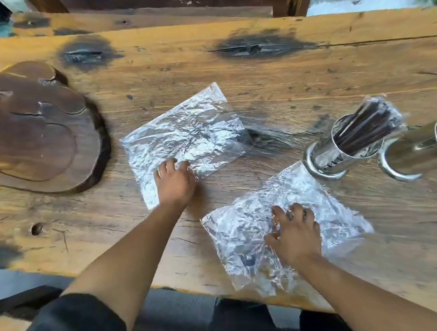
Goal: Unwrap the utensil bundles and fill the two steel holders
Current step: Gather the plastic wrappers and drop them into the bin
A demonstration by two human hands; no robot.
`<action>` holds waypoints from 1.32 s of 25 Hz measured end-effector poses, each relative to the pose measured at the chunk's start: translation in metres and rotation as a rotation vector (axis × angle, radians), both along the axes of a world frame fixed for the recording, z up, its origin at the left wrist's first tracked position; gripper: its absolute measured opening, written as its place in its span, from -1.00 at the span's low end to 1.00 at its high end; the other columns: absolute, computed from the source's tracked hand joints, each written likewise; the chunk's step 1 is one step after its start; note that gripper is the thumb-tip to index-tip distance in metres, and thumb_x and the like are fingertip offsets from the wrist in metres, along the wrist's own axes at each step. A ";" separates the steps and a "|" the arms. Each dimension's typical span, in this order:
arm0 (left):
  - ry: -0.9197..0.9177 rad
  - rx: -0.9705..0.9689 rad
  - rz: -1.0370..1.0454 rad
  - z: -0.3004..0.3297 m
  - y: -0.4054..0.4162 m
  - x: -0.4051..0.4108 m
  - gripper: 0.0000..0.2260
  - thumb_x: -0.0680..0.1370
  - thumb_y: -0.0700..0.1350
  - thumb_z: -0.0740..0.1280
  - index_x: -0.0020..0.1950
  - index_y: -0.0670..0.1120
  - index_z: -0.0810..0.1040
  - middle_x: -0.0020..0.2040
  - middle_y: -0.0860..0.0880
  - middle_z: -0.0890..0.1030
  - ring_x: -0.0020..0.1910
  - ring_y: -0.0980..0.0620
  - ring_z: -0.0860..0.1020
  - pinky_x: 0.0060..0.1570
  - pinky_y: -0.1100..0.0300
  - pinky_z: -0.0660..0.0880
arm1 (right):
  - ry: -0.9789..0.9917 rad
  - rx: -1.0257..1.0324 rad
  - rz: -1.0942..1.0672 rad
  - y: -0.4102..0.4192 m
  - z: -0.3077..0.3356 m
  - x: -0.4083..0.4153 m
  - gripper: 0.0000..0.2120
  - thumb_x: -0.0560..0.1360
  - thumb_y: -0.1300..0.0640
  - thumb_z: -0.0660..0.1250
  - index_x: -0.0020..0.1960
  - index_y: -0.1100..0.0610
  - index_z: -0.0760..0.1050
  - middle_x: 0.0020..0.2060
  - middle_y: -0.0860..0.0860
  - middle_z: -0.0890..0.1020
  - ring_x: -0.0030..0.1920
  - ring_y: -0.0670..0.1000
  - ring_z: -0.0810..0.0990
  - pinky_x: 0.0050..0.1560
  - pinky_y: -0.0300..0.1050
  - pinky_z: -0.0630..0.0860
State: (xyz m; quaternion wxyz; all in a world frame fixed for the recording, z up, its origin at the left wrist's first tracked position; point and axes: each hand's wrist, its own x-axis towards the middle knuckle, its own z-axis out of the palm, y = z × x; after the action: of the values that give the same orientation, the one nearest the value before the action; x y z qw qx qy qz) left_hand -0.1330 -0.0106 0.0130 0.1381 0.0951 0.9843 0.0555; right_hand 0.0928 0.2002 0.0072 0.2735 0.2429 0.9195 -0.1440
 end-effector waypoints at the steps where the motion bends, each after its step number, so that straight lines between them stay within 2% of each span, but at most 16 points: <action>1: -0.009 0.006 0.001 -0.002 -0.008 -0.024 -0.65 0.62 -0.07 0.26 0.40 -0.05 0.52 0.46 -0.20 0.39 0.47 -0.26 0.29 0.46 -0.22 0.23 | 0.019 0.008 -0.047 -0.007 0.000 -0.005 -0.34 0.48 -0.22 0.33 0.52 -0.17 0.21 0.46 0.11 0.25 0.44 0.23 0.20 0.38 0.16 0.35; 4: -0.093 0.009 0.062 -0.005 -0.017 -0.081 -0.50 0.58 -0.10 0.32 0.53 0.01 0.38 0.59 -0.18 0.23 0.59 -0.23 0.13 0.52 -0.30 0.15 | 0.038 0.076 -0.095 -0.015 -0.001 -0.012 -0.34 0.44 -0.17 0.37 0.49 -0.12 0.28 0.40 0.12 0.32 0.43 0.24 0.24 0.40 0.20 0.33; 7: -0.147 0.051 0.076 -0.015 -0.017 -0.123 -0.42 0.57 0.07 0.36 0.58 0.07 0.29 0.64 -0.14 0.14 0.63 -0.21 0.03 0.51 -0.35 0.13 | 0.105 0.119 -0.138 -0.021 -0.004 -0.011 -0.38 0.41 -0.09 0.42 0.43 -0.05 0.36 0.35 0.18 0.39 0.39 0.29 0.31 0.35 0.25 0.38; 9: -0.211 0.026 -0.022 -0.020 -0.011 -0.139 -0.31 0.54 0.17 0.41 0.61 0.12 0.22 0.66 -0.11 0.09 0.64 -0.21 0.00 0.51 -0.37 0.13 | 0.185 0.127 -0.174 -0.024 -0.006 -0.009 -0.43 0.39 -0.06 0.43 0.37 -0.08 0.39 0.31 0.20 0.43 0.31 0.29 0.36 0.28 0.25 0.44; 11: -0.258 -0.006 -0.151 -0.024 -0.002 -0.143 -0.24 0.50 0.20 0.45 0.62 0.17 0.17 0.68 -0.07 0.03 0.65 -0.20 -0.03 0.51 -0.38 0.14 | 0.172 0.136 -0.218 -0.024 -0.007 -0.009 -0.40 0.44 -0.17 0.41 0.43 -0.14 0.34 0.34 0.20 0.40 0.30 0.29 0.36 0.26 0.24 0.45; 14: -0.262 -0.075 -0.233 -0.028 0.013 -0.139 -0.27 0.51 0.20 0.43 0.60 0.19 0.17 0.66 -0.06 0.08 0.61 -0.22 0.08 0.44 -0.35 0.28 | 0.026 0.104 -0.278 -0.022 -0.008 -0.014 -0.26 0.47 -0.32 0.33 0.56 -0.22 0.13 0.44 0.13 0.25 0.37 0.26 0.29 0.30 0.20 0.42; 16: -0.242 -0.122 -0.238 -0.027 0.019 -0.134 -0.35 0.53 0.18 0.41 0.56 0.15 0.24 0.57 -0.13 0.22 0.52 -0.24 0.22 0.33 -0.31 0.39 | -0.030 0.092 -0.278 -0.021 -0.007 -0.019 -0.24 0.49 -0.29 0.34 0.58 -0.23 0.08 0.45 0.11 0.21 0.37 0.25 0.27 0.29 0.18 0.43; 20: -0.218 -0.144 -0.215 -0.024 0.019 -0.101 -0.57 0.61 0.09 0.29 0.46 0.04 0.36 0.41 -0.18 0.32 0.41 -0.27 0.29 0.15 -0.23 0.50 | 0.020 -0.001 -0.319 -0.026 -0.001 -0.021 -0.48 0.55 -0.08 0.34 0.47 -0.19 0.29 0.31 0.09 0.31 0.28 0.19 0.30 0.08 0.08 0.52; 23: -0.198 -0.124 -0.242 -0.022 0.015 -0.058 -0.63 0.65 -0.01 0.26 0.43 -0.10 0.41 0.37 -0.25 0.35 0.38 -0.32 0.32 0.20 -0.19 0.48 | 0.043 -0.079 -0.333 -0.025 0.000 -0.012 -0.54 0.60 0.07 0.30 0.47 -0.13 0.34 0.24 0.07 0.35 0.21 0.13 0.36 -0.03 -0.01 0.49; 26: -0.216 -0.096 -0.270 -0.017 0.014 -0.002 -0.64 0.61 -0.11 0.29 0.37 -0.20 0.46 0.31 -0.30 0.41 0.32 -0.33 0.38 0.27 -0.13 0.40 | 0.074 -0.157 -0.394 -0.017 0.004 0.011 -0.53 0.58 0.23 0.28 0.45 -0.04 0.41 0.20 0.06 0.40 0.10 0.07 0.44 -0.05 -0.05 0.53; 28: -0.278 -0.042 -0.208 -0.013 0.018 0.039 -0.65 0.56 -0.12 0.37 0.33 -0.19 0.49 0.29 -0.26 0.42 0.25 -0.33 0.46 0.23 -0.14 0.48 | 0.105 -0.220 -0.505 -0.008 0.008 0.035 -0.57 0.57 0.32 0.25 0.39 0.04 0.48 0.16 0.05 0.44 0.03 0.06 0.54 0.00 0.00 0.60; 30: -0.344 0.024 -0.138 -0.009 0.028 0.078 -0.68 0.54 -0.12 0.42 0.26 -0.16 0.53 0.26 -0.20 0.41 0.10 -0.28 0.57 0.14 -0.15 0.58 | 0.111 -0.222 -0.537 0.001 0.008 0.059 -0.51 0.52 0.39 0.25 0.39 0.06 0.49 0.14 0.04 0.44 -0.03 0.08 0.59 0.02 0.05 0.63; 33: -0.396 0.031 -0.173 0.000 0.056 0.135 -0.71 0.55 -0.11 0.42 0.25 -0.13 0.54 0.24 -0.17 0.41 -0.02 -0.25 0.63 0.08 -0.12 0.61 | 0.107 -0.215 -0.624 0.024 0.010 0.106 -0.53 0.49 0.38 0.27 0.34 0.05 0.51 0.15 0.05 0.45 -0.07 0.11 0.61 0.02 0.05 0.63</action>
State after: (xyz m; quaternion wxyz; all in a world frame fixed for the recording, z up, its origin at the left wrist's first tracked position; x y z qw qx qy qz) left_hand 0.0018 0.0456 0.0129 0.3316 0.1686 0.9251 0.0762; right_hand 0.1985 0.2241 0.0172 0.1914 0.4747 0.7935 -0.3294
